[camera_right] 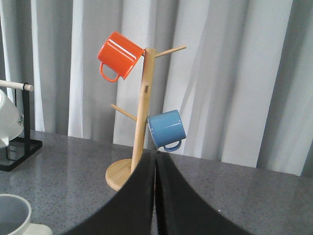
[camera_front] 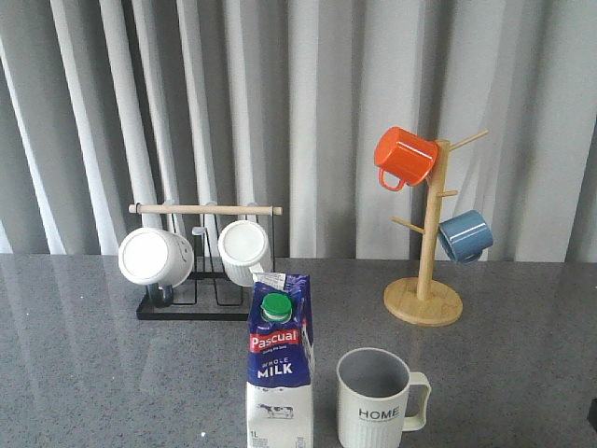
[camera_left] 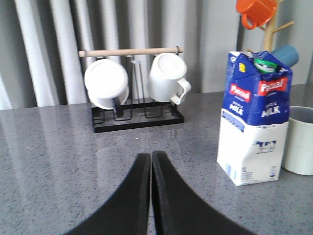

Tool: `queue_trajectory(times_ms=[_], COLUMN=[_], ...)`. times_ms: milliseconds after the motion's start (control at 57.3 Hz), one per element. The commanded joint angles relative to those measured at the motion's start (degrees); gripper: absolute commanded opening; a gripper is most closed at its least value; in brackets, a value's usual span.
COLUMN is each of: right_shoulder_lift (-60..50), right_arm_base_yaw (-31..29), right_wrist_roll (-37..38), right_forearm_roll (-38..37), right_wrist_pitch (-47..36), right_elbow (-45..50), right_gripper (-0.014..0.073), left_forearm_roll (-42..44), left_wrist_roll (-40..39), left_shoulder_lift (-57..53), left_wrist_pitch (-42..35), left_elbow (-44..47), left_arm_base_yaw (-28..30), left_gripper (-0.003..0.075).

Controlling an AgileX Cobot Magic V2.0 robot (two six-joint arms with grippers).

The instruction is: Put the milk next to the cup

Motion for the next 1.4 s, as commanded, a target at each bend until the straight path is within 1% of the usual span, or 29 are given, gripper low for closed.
queue_trajectory(times_ms=[0, 52, 140, 279, 419, 489, 699, 1380], right_shoulder_lift=[-0.3, -0.3, -0.3, -0.3, -0.3, -0.3, -0.3, -0.3], right_arm_base_yaw=[-0.2, -0.2, -0.2, -0.2, -0.2, -0.2, -0.2, -0.2], right_wrist_roll=[-0.4, -0.4, -0.4, -0.4, -0.4, -0.4, -0.4, -0.4], right_forearm_roll=[-0.3, -0.3, -0.3, -0.3, -0.3, -0.3, -0.3, -0.3], right_wrist_pitch=[-4.2, -4.2, -4.2, -4.2, -4.3, -4.2, -4.2, -4.2], right_elbow=[-1.5, -1.5, -1.5, -1.5, -1.5, -1.5, -1.5, -1.5], right_gripper=[-0.0003, -0.0003, -0.0003, -0.0003, -0.0003, -0.0003, -0.0003, -0.0003], left_forearm_roll=[5.8, 8.8, 10.8, 11.0, 12.2, 12.2, 12.2, 12.2], left_wrist_roll=[-7.6, -11.5, -14.2, -15.1, -15.3, -15.3, -15.2, -15.2], left_shoulder_lift=[-4.3, -6.9, -10.1, -14.8, -19.9, -21.7, -23.4, -23.4], left_wrist_pitch=[-4.8, -4.8, -4.8, -4.2, -4.1, -1.4, 0.8, 0.8], left_elbow=[1.7, 3.5, 6.2, 9.1, 12.1, 12.2, 12.2, 12.1], left_arm_base_yaw=[2.9, 4.8, 7.3, 11.2, 13.7, 14.6, 15.3, 15.2], left_gripper=[-0.0007, -0.0007, -0.0007, -0.0007, -0.0007, -0.0007, -0.0007, -0.0007])
